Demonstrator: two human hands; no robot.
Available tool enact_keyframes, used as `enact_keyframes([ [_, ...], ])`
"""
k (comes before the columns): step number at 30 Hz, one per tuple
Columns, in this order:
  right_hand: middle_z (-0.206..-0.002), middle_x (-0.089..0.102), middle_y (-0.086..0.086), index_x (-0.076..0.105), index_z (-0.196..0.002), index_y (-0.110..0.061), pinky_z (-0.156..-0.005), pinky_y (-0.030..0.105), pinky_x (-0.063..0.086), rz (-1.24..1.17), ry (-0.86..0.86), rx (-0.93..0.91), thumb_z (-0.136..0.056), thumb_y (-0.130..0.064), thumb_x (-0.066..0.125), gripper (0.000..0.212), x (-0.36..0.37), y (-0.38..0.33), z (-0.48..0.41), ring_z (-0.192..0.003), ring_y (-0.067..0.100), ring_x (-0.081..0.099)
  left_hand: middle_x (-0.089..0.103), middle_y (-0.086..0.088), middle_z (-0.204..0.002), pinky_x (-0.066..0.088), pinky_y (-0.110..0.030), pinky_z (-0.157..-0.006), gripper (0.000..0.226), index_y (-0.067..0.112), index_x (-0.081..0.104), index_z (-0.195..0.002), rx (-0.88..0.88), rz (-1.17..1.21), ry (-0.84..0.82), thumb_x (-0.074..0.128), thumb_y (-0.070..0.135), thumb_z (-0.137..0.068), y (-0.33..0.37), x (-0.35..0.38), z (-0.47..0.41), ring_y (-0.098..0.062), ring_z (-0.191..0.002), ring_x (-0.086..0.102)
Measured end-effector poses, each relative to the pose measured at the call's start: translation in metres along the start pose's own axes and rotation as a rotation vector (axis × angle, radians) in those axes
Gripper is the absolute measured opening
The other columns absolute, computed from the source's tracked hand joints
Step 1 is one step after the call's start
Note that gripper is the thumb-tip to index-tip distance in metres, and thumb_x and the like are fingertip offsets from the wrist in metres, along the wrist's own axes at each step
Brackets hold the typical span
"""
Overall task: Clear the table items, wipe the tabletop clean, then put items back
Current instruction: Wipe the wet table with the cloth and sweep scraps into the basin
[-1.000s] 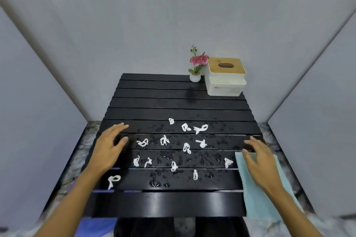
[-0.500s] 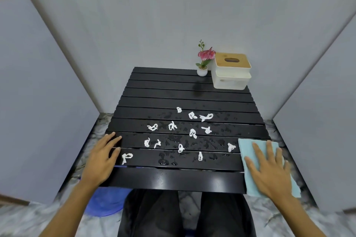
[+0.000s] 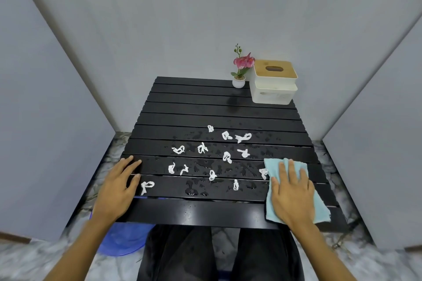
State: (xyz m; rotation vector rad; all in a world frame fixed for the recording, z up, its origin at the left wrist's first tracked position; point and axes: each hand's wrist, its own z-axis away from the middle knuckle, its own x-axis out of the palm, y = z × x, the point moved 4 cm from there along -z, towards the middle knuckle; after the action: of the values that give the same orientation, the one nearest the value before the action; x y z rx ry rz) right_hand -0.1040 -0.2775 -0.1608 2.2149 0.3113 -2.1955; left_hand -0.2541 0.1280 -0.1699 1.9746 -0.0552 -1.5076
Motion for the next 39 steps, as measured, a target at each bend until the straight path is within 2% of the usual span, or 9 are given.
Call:
enact_keyframes([
  [3, -0.156, 0.028, 0.007, 0.033, -0.146, -0.016, -0.108, 0.05, 0.025, -0.026, -0.016, -0.035, -0.097, -0.042, 0.03, 0.055, 0.002, -0.023, -0.003, -0.138, 0.039, 0.026, 0.042, -0.003, -0.148, 0.019, -0.031, -0.111, 0.039, 0.02, 0.053, -0.133, -0.005, 0.004, 0.004, 0.052, 0.022, -0.095, 0.0, 0.0, 0.0, -0.021, -0.139, 0.031],
  [8, -0.144, 0.047, 0.01, 0.05, -0.134, -0.014, -0.089, 0.051, 0.044, -0.014, -0.009, -0.148, -0.09, -0.044, 0.027, 0.058, 0.008, -0.071, -0.004, -0.118, 0.041, 0.048, 0.042, -0.002, -0.148, 0.021, -0.033, -0.112, 0.039, 0.021, 0.053, -0.134, 0.003, 0.0, 0.005, 0.052, 0.024, -0.095, -0.003, 0.001, -0.001, -0.021, -0.14, 0.031],
  [14, -0.149, 0.04, 0.003, 0.045, -0.134, -0.019, -0.089, 0.045, 0.042, -0.084, 0.03, -0.245, -0.095, -0.034, 0.032, 0.044, 0.019, -0.114, -0.003, -0.11, 0.035, 0.047, 0.043, -0.002, -0.147, 0.027, -0.038, -0.112, 0.047, 0.022, 0.054, -0.133, 0.015, 0.012, 0.003, 0.041, 0.039, -0.09, -0.006, 0.002, -0.002, -0.021, -0.138, 0.033],
  [18, -0.146, 0.044, -0.004, 0.051, -0.133, -0.02, -0.097, 0.036, 0.038, -0.341, 0.046, -0.298, -0.097, -0.024, 0.037, 0.039, 0.022, -0.136, 0.003, -0.112, 0.027, 0.041, 0.043, -0.001, -0.147, 0.024, -0.035, -0.112, 0.048, 0.022, 0.053, -0.133, 0.016, 0.009, 0.003, 0.039, 0.04, -0.091, -0.007, 0.003, -0.001, -0.019, -0.139, 0.032],
  [22, -0.13, 0.059, -0.006, 0.063, -0.122, -0.019, -0.098, 0.011, 0.025, -0.824, 0.087, -0.18, -0.096, -0.015, 0.047, 0.031, -0.001, -0.131, 0.003, -0.115, 0.016, 0.048, 0.042, 0.001, -0.148, 0.02, -0.033, -0.112, 0.048, 0.024, 0.052, -0.134, 0.01, 0.018, -0.004, 0.039, 0.041, -0.091, -0.01, 0.004, -0.001, -0.018, -0.14, 0.03],
  [27, -0.112, 0.068, -0.006, 0.068, -0.111, -0.032, -0.091, 0.04, 0.051, -1.077, -0.025, 0.131, -0.092, -0.023, 0.055, 0.024, -0.041, -0.058, -0.007, -0.098, 0.016, 0.064, 0.041, 0.001, -0.148, 0.02, -0.033, -0.112, 0.049, 0.024, 0.052, -0.134, 0.008, 0.035, -0.007, 0.039, 0.042, -0.091, -0.01, 0.004, -0.001, -0.017, -0.141, 0.029],
  [31, -0.118, 0.066, 0.001, 0.067, -0.116, -0.023, -0.087, 0.031, 0.043, -0.867, 0.037, 0.108, -0.093, -0.026, 0.051, 0.028, -0.054, 0.002, -0.022, -0.102, 0.018, 0.059, 0.041, 0.002, -0.148, 0.021, -0.032, -0.111, 0.049, 0.025, 0.052, -0.134, 0.003, 0.041, -0.012, 0.039, 0.043, -0.09, -0.01, 0.005, -0.002, -0.018, -0.14, 0.029],
  [35, -0.152, 0.036, 0.005, 0.05, -0.135, -0.025, -0.107, 0.05, 0.024, -0.179, -0.001, 0.036, -0.096, -0.039, 0.041, 0.043, -0.022, 0.031, -0.026, -0.138, 0.03, 0.028, 0.045, -0.001, -0.145, 0.025, -0.039, -0.112, 0.048, 0.023, 0.056, -0.131, 0.02, 0.045, -0.004, 0.042, 0.042, -0.088, -0.009, 0.0, -0.006, -0.021, -0.137, 0.035],
  [39, -0.16, 0.015, 0.002, 0.033, -0.145, -0.031, -0.112, 0.055, 0.014, -0.067, 0.025, 0.029, -0.095, -0.049, 0.035, 0.052, -0.007, 0.027, -0.021, -0.146, 0.027, 0.007, 0.044, 0.0, -0.146, 0.024, -0.035, -0.112, 0.047, 0.024, 0.055, -0.132, 0.077, 0.001, -0.003, 0.043, 0.041, -0.09, -0.004, -0.004, -0.018, -0.02, -0.136, 0.035],
])
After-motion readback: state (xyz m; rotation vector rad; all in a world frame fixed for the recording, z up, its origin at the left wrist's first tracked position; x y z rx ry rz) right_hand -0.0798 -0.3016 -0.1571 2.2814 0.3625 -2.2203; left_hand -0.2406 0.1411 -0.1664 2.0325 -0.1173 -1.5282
